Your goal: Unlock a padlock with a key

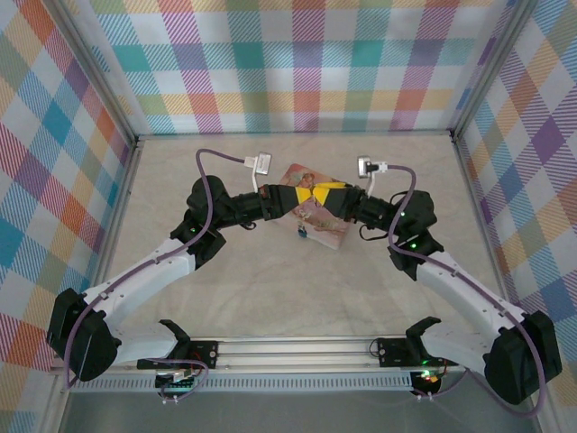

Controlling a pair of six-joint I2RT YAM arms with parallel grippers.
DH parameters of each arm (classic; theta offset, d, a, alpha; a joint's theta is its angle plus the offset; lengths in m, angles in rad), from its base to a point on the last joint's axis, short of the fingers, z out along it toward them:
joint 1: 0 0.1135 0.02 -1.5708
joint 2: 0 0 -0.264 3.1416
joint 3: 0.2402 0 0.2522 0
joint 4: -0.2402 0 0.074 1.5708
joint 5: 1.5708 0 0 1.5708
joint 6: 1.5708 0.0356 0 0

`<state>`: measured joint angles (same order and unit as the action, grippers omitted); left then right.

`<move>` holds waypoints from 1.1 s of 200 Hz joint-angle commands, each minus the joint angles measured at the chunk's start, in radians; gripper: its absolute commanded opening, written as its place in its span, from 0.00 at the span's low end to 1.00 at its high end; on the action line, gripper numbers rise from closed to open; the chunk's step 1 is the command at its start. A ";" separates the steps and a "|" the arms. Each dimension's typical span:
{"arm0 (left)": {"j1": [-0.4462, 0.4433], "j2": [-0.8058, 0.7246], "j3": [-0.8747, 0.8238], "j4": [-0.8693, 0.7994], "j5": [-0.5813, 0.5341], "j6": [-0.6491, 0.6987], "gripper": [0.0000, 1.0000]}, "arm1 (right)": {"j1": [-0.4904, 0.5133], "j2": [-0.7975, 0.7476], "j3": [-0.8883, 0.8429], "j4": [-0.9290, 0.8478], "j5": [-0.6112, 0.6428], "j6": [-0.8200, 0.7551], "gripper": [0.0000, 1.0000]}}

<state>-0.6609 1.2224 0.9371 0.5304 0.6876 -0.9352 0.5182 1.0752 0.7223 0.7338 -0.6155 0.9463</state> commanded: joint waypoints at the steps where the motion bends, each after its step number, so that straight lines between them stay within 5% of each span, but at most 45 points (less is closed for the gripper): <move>1: -0.017 -0.023 -0.008 0.054 -0.005 -0.011 0.00 | 0.016 0.006 0.046 0.077 -0.039 0.000 0.37; 100: -0.017 -0.028 -0.020 0.033 -0.023 -0.006 0.00 | 0.019 -0.023 0.048 0.027 -0.024 -0.053 0.03; 142: -0.008 -0.045 -0.020 -0.067 -0.057 0.032 0.01 | 0.019 -0.066 0.056 -0.087 0.013 -0.120 0.01; 173: 0.013 -0.082 -0.026 -0.148 -0.075 0.065 0.23 | 0.017 -0.087 0.092 -0.238 0.030 -0.189 0.01; 185: 0.024 -0.102 -0.026 -0.188 -0.089 0.081 0.40 | 0.017 -0.092 0.106 -0.299 0.038 -0.215 0.01; 220: 0.057 -0.136 -0.005 -0.275 -0.103 0.135 0.42 | 0.016 -0.093 0.146 -0.434 0.024 -0.285 0.02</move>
<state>-0.6277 1.1240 0.9176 0.3325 0.6083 -0.8658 0.5362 0.9943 0.8158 0.4332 -0.5888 0.7536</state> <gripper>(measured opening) 0.415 0.051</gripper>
